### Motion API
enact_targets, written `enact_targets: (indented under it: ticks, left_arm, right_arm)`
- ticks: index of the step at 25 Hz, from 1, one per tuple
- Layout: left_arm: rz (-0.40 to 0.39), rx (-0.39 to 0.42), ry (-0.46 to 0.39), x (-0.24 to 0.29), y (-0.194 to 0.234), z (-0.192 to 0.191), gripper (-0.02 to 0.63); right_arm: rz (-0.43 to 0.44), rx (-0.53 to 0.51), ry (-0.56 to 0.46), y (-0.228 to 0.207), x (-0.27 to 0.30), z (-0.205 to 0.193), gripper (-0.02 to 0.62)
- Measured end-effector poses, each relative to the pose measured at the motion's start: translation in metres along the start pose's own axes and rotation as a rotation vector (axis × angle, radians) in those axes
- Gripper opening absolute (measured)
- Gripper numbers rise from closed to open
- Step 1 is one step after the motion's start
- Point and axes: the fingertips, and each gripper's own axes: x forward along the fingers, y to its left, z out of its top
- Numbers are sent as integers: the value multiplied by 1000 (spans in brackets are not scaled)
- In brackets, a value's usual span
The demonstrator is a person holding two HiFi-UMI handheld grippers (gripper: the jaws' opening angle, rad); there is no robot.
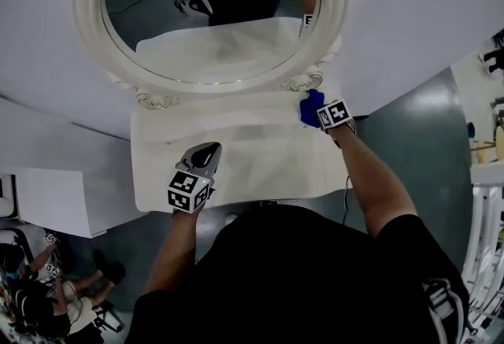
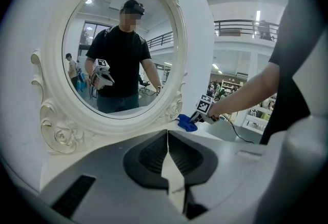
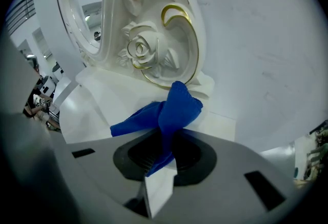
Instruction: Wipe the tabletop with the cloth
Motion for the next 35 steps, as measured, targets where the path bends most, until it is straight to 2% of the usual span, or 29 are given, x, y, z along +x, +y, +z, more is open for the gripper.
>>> enact_targets:
  ticks: [6,13,27,35]
  left_arm:
    - [16,-9,-8,-16,-1,3,14]
    - [24,5,-13,-36,-4,2,14]
    - [-25,71,-41,-72,-26,11,14]
    - [-51,103,-32,-89,-46,1,14]
  right_arm:
    - [-56,-13,-52,2,-10,3,55]
    - [-22,-12,-173,36,-40,5,55]
    - [28,-77,-394,139,-128,22,54]
    - [60,-129,-462,198,-162,15,54]
